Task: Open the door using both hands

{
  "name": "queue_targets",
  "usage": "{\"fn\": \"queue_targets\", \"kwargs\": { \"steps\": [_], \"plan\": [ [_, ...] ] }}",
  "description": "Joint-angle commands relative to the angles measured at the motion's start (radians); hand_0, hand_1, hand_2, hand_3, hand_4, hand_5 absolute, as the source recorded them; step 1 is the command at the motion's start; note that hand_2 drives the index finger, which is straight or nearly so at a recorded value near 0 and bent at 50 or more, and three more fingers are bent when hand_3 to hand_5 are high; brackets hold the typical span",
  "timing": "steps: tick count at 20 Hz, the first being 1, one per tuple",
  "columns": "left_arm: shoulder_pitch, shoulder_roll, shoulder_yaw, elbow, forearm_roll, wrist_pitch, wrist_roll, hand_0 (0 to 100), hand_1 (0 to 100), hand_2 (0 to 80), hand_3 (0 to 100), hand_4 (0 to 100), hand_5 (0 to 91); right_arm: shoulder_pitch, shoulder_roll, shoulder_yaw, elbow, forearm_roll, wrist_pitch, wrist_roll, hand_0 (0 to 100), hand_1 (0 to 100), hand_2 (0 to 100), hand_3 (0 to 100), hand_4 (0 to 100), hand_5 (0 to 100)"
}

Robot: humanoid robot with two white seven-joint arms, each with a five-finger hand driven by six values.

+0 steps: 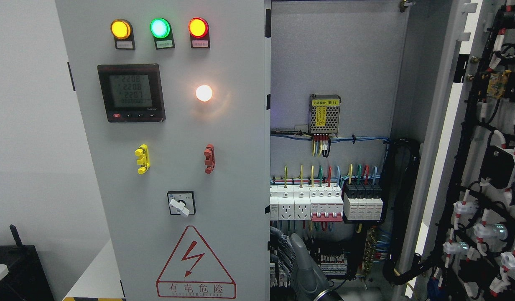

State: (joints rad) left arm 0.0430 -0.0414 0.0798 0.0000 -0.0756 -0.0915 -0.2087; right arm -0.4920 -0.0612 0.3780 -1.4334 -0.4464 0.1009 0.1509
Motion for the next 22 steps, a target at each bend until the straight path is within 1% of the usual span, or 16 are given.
{"fn": "queue_targets", "kwargs": {
  "steps": [1,5,10,13,15,17,18,22],
  "plan": [
    [0.000,0.000,0.000,0.008,-0.001,-0.001,0.000,0,0,0.0,0,4,0.0,-0.002,-0.012,-0.001,0.018,-0.005,0.000,0.003,0,0,0,0,0,0],
    [0.000,0.000,0.000,0.008,0.000,-0.001,0.000,0,0,0.0,0,4,0.0,-0.011,-0.012,-0.001,0.025,-0.006,0.000,0.021,0,0,0,0,0,0],
    [0.000,0.000,0.000,0.008,0.000,-0.001,0.000,0,0,0.0,0,4,0.0,-0.022,-0.012,-0.001,0.030,-0.006,0.002,0.024,0,0,0,0,0,0],
    [0.000,0.000,0.000,0.008,0.000,-0.001,0.000,0,0,0.0,0,4,0.0,-0.022,-0.012,-0.002,0.030,-0.008,0.020,0.024,0,0,0,0,0,0],
    [0.000,0.000,0.000,0.008,0.000,-0.001,0.000,0,0,0.0,0,4,0.0,-0.022,-0.012,-0.002,0.030,-0.008,0.020,0.026,0,0,0,0,0,0],
    [0.000,0.000,0.000,0.008,0.000,-0.001,0.000,0,0,0.0,0,4,0.0,-0.023,-0.012,-0.004,0.030,-0.006,0.020,0.050,0,0,0,0,0,0],
    [0.000,0.000,0.000,0.008,-0.001,-0.001,0.000,0,0,0.0,0,4,0.0,-0.023,-0.012,-0.005,0.030,-0.008,0.022,0.055,0,0,0,0,0,0],
    [0.000,0.000,0.000,0.008,0.000,-0.001,0.000,0,0,0.0,0,4,0.0,-0.023,-0.012,-0.008,0.030,-0.008,0.022,0.058,0,0,0,0,0,0]
  ]
}}
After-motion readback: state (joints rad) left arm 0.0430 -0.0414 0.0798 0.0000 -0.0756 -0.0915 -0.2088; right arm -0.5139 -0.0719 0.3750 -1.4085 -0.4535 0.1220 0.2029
